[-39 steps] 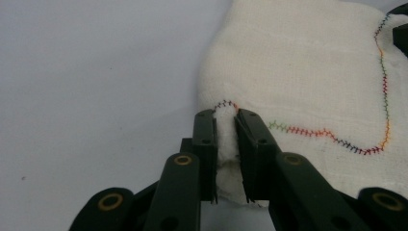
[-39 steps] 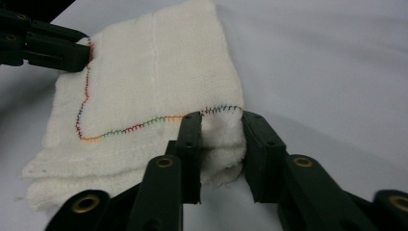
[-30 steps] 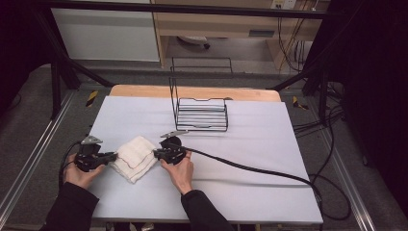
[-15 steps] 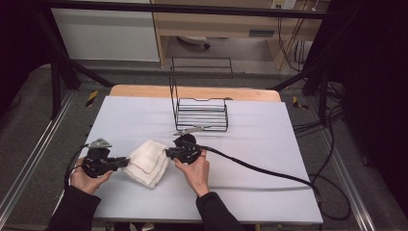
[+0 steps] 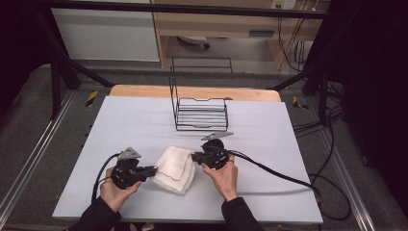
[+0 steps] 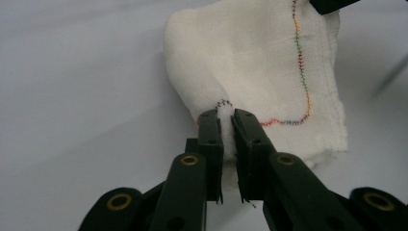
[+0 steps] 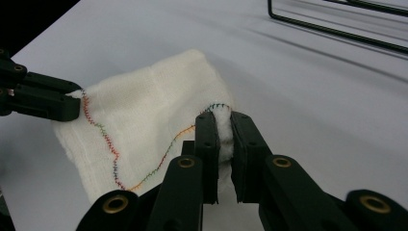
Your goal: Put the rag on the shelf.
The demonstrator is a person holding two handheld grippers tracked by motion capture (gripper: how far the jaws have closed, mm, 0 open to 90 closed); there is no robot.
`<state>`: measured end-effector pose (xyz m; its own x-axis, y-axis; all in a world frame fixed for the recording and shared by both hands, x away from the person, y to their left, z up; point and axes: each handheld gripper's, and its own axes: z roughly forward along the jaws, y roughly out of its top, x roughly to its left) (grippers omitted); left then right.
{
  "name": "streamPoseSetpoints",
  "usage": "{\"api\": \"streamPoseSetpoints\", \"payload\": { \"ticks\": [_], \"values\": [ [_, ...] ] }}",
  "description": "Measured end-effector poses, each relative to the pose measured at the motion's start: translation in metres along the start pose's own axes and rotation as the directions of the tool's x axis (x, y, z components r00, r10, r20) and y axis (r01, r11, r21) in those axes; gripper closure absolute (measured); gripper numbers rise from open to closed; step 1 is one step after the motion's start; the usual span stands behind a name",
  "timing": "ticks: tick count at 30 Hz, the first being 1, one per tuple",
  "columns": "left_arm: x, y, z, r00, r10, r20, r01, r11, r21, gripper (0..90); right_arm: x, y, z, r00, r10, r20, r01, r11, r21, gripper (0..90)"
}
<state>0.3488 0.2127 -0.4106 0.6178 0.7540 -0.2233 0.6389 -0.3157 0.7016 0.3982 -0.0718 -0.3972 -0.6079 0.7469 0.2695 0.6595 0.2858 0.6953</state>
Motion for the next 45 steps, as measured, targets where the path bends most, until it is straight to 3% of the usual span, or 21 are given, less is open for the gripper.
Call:
{"api": "streamPoseSetpoints", "payload": {
  "ticks": [5,10,14,19,23,29,33,35,38,45],
  "values": [
    [-0.020,-0.004,0.013,0.9997,0.017,-0.015,-0.017,0.9997,0.016,81.1,-0.011,-0.004,-0.003,0.9998,-0.015,0.009,0.015,1.000,0.016,82.6],
    [-0.027,-0.007,0.019,0.9983,0.045,-0.037,-0.043,0.9983,0.038,80.9,-0.018,-0.011,0.014,0.9969,-0.067,0.040,0.067,0.998,0.011,82.7],
    [-0.032,-0.011,0.019,0.9976,0.054,-0.044,-0.051,0.9974,0.050,81.0,-0.020,-0.012,0.024,0.9962,-0.077,0.041,0.078,0.997,-0.022,82.8],
    [-0.029,-0.012,0.021,0.9976,0.054,-0.043,-0.051,0.9968,0.061,78.5,-0.025,-0.016,0.034,0.9921,-0.111,0.058,0.112,0.994,-0.003,82.3],
    [-0.021,-0.004,0.015,0.9967,0.073,-0.034,-0.072,0.9964,0.044,66.1,-0.029,-0.020,0.034,0.9957,-0.083,0.040,0.084,0.996,-0.015,79.2],
    [0.006,0.021,0.014,0.9938,0.086,-0.070,-0.088,0.9959,-0.021,45.5,-0.030,-0.018,0.020,0.9929,-0.111,0.043,0.113,0.992,-0.054,56.1],
    [0.022,0.034,0.029,0.9943,0.064,-0.085,-0.064,0.9979,0.001,40.0,-0.034,-0.021,0.010,0.9930,-0.111,0.042,0.114,0.990,-0.080,39.0],
    [0.027,0.039,0.038,0.9967,0.041,-0.070,-0.040,0.9991,0.013,39.9,-0.036,-0.023,0.005,0.9934,-0.106,0.044,0.109,0.991,-0.079,32.4],
    [0.032,0.043,0.052,0.9951,0.039,-0.091,-0.037,0.9990,0.024,42.2,-0.041,-0.029,0.000,0.9933,-0.108,0.042,0.110,0.991,-0.071,23.2],
    [0.039,0.046,0.073,0.9964,0.032,-0.079,-0.029,0.9988,0.040,54.6,-0.052,-0.046,-0.015,0.9939,-0.097,0.052,0.100,0.993,-0.068,12.1]
  ]
}}
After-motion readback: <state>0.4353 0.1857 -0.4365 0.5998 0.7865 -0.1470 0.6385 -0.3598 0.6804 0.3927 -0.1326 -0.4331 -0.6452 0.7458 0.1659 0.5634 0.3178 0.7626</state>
